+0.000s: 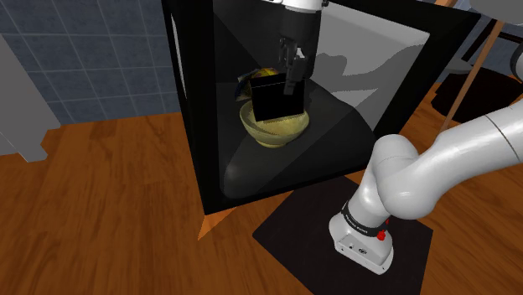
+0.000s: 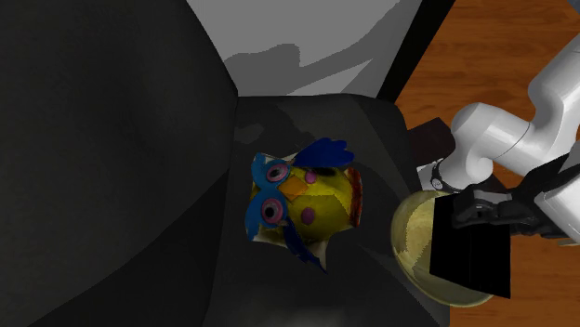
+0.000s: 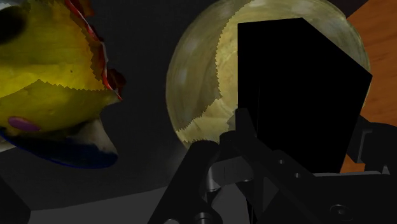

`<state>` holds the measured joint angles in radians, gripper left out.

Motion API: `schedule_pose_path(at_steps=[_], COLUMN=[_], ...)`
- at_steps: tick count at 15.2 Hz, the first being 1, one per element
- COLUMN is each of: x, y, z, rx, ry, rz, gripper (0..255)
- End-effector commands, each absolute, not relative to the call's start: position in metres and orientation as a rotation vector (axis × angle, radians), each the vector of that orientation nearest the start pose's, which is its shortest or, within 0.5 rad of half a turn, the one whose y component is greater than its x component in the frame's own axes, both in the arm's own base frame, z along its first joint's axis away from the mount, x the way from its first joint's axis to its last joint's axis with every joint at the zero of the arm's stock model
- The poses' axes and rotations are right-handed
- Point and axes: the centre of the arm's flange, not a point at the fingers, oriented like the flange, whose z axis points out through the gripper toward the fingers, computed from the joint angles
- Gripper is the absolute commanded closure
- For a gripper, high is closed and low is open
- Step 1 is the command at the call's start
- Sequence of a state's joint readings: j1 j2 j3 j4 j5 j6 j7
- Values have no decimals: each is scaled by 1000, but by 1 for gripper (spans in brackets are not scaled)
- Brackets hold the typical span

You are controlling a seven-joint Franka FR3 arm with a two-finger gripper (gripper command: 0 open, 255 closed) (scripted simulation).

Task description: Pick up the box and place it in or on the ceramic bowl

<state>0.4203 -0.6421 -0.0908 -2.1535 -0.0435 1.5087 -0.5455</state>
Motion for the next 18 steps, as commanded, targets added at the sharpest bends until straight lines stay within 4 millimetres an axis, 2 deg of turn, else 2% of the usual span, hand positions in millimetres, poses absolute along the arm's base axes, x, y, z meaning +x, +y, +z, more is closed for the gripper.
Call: schedule_pose_path(at_steps=[1,6,10,18], x=[330,330,331,331], y=[97,97,97,97], z=[632,632,682,682], rx=[-2825,-2825,-2825,-2825], ry=[-1348,-1348,-1348,-1348], rz=[4,4,4,4], gripper=[0,0,0,0])
